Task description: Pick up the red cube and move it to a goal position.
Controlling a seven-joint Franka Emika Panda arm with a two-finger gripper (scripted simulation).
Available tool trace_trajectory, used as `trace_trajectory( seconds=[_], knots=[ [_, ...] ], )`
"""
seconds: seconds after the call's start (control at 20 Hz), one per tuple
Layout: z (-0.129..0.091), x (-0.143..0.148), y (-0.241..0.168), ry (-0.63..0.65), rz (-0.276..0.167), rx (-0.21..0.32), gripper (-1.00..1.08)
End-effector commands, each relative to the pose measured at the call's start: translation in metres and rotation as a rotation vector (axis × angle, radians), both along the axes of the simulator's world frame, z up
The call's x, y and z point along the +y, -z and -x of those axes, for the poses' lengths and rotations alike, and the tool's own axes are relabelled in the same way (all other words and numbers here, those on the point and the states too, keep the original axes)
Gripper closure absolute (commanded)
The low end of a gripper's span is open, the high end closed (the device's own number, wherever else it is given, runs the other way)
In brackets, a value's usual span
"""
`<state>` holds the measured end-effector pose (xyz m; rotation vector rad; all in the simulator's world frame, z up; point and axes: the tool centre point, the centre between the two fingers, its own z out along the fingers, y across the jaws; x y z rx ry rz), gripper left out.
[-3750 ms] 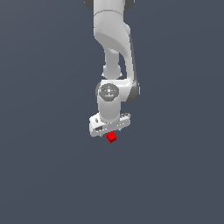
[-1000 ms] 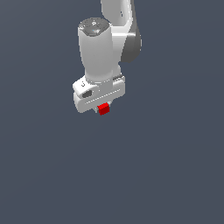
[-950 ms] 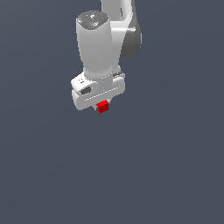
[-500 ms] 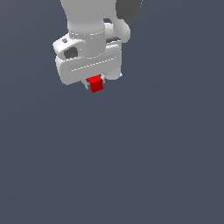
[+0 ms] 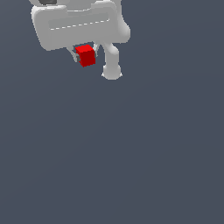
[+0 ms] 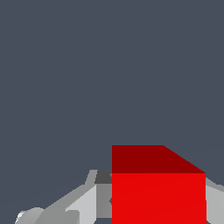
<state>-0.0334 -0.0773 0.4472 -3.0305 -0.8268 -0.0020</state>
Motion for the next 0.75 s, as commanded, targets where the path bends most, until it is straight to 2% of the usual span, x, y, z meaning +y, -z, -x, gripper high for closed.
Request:
trace_trajectory(
  seconds=[0.0,0.35,0.7],
  knots=[
    [0.001,-0.003,-0.016,0.000,0.000,0.001,1.08],
    [0.002,-0.008,-0.040,0.000,0.000,0.001,1.08],
    [0.001,-0.008,-0.043,0.000,0.000,0.001,1.08]
  ],
)
